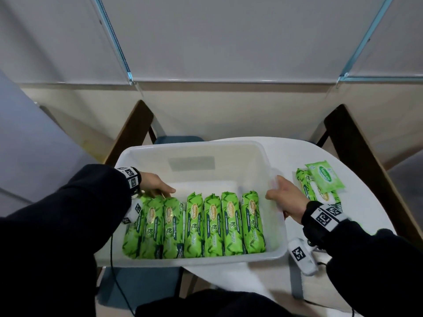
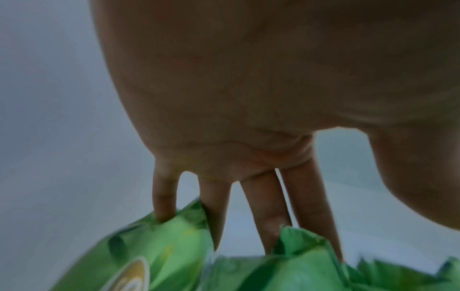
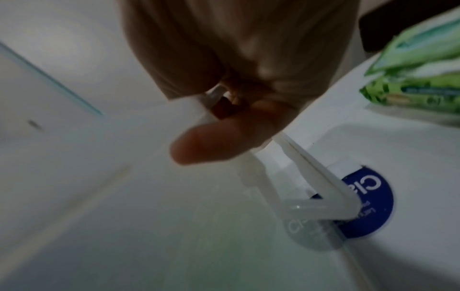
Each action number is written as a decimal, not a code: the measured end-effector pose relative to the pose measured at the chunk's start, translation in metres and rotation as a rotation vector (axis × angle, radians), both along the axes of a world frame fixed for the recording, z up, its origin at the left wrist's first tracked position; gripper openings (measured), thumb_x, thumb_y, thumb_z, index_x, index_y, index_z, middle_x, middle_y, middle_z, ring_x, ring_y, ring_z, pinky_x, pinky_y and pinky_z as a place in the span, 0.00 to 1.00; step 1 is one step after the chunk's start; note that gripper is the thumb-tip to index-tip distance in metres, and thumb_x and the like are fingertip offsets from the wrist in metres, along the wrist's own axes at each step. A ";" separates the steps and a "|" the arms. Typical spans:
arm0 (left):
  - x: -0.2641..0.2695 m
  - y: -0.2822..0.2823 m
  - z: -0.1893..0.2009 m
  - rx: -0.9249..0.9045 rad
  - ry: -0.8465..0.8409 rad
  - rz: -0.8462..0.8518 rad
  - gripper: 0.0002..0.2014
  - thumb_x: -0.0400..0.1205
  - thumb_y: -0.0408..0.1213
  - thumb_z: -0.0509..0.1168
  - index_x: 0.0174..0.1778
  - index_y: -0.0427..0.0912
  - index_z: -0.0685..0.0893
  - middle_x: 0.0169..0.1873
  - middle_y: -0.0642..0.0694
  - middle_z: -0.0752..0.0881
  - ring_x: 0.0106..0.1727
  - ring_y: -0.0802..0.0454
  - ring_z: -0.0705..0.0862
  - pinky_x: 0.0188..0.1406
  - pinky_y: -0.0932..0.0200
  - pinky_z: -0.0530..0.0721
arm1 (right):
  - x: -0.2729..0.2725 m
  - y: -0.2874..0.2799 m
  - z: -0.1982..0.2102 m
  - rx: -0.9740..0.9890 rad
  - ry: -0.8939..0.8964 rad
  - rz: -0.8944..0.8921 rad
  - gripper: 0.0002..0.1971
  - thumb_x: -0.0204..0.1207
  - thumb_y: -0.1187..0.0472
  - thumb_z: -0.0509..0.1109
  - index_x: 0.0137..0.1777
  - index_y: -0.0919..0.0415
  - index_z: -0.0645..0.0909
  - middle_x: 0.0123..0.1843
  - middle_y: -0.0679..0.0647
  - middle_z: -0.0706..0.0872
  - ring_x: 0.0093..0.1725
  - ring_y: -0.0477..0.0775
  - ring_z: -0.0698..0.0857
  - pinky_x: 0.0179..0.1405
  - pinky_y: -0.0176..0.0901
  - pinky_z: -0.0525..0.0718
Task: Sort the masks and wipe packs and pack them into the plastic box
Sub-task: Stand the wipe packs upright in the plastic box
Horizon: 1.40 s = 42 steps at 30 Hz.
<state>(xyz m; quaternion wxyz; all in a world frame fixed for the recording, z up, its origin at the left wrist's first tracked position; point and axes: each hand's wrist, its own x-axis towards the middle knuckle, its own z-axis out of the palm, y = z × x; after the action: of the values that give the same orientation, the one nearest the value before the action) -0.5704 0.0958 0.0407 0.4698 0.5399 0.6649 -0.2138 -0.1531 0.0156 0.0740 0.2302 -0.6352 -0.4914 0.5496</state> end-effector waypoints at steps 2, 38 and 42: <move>-0.003 0.001 -0.009 0.013 0.002 0.006 0.29 0.69 0.71 0.75 0.56 0.54 0.94 0.55 0.54 0.92 0.64 0.50 0.86 0.73 0.49 0.76 | 0.007 0.001 0.000 0.005 -0.025 -0.005 0.10 0.81 0.73 0.65 0.59 0.63 0.76 0.43 0.61 0.82 0.30 0.56 0.83 0.15 0.38 0.74; 0.475 0.002 0.107 0.415 -0.774 0.138 0.22 0.81 0.46 0.75 0.71 0.51 0.80 0.58 0.48 0.88 0.57 0.48 0.89 0.51 0.48 0.88 | 0.268 0.004 -0.078 -0.188 -0.199 -0.475 0.13 0.75 0.56 0.81 0.54 0.48 0.81 0.59 0.57 0.86 0.55 0.59 0.84 0.43 0.49 0.84; 0.521 -0.003 0.024 0.272 -0.653 0.462 0.20 0.82 0.39 0.74 0.69 0.41 0.80 0.63 0.43 0.84 0.60 0.41 0.84 0.57 0.46 0.86 | 0.300 0.005 -0.099 -0.286 -0.321 -0.222 0.16 0.75 0.60 0.81 0.61 0.58 0.84 0.53 0.55 0.85 0.42 0.48 0.80 0.34 0.39 0.76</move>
<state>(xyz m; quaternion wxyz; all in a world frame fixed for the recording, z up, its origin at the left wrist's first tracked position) -0.0491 0.0924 0.0643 0.6158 0.4729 0.6071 0.1692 0.1473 0.0202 -0.0248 0.1159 -0.7907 -0.3661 0.4769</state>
